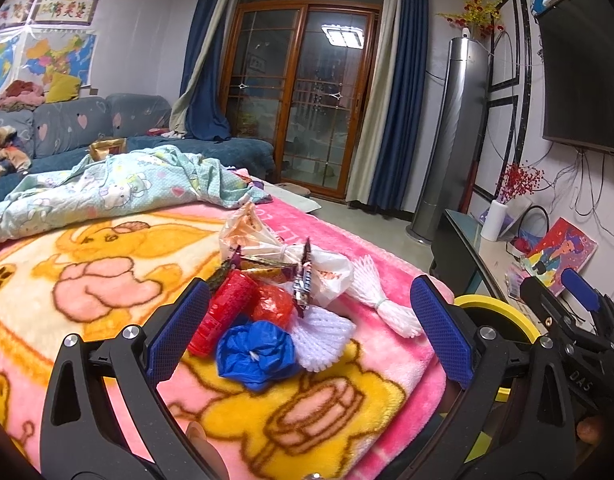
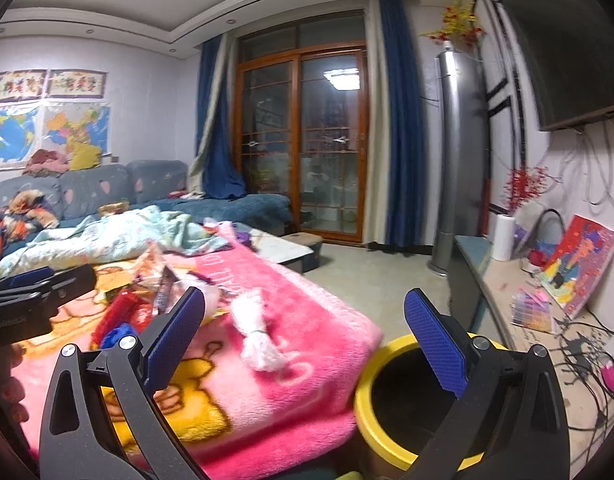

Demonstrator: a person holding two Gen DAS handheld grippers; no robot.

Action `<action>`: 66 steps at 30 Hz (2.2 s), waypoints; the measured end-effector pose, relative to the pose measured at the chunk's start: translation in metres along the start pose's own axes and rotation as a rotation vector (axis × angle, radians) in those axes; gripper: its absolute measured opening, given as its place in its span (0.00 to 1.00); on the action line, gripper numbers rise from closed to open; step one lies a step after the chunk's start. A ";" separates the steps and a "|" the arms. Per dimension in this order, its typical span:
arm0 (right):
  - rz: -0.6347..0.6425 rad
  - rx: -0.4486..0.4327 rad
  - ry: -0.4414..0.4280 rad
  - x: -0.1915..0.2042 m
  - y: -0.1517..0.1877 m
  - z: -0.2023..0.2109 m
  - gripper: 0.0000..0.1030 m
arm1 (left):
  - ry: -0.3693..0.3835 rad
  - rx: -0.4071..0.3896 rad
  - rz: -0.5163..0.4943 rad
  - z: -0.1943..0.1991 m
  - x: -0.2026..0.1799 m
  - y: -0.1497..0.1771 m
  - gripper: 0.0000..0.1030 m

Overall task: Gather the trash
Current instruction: 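Reach the left tool to the red can and close on it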

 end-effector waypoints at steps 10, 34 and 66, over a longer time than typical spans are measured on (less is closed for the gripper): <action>0.050 0.087 -0.139 0.049 0.004 -0.012 0.94 | -0.062 0.038 0.046 -0.005 0.047 0.008 0.90; 0.122 0.298 -0.245 0.133 0.020 -0.089 0.81 | 0.101 0.257 0.062 -0.050 0.109 0.064 0.85; -0.053 0.533 -0.301 0.139 0.053 -0.155 0.13 | 0.301 0.391 0.056 -0.101 0.077 0.088 0.32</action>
Point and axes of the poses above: each gripper's, at about its wrist camera, not at the fingertips, and z roughly against the way its jaws point, x to its left, y to its underside, the point moved 10 cm from there along -z, roughly the way its jaws point, and after that the axes turned 13 degrees about -z, right-handed, at the moved point
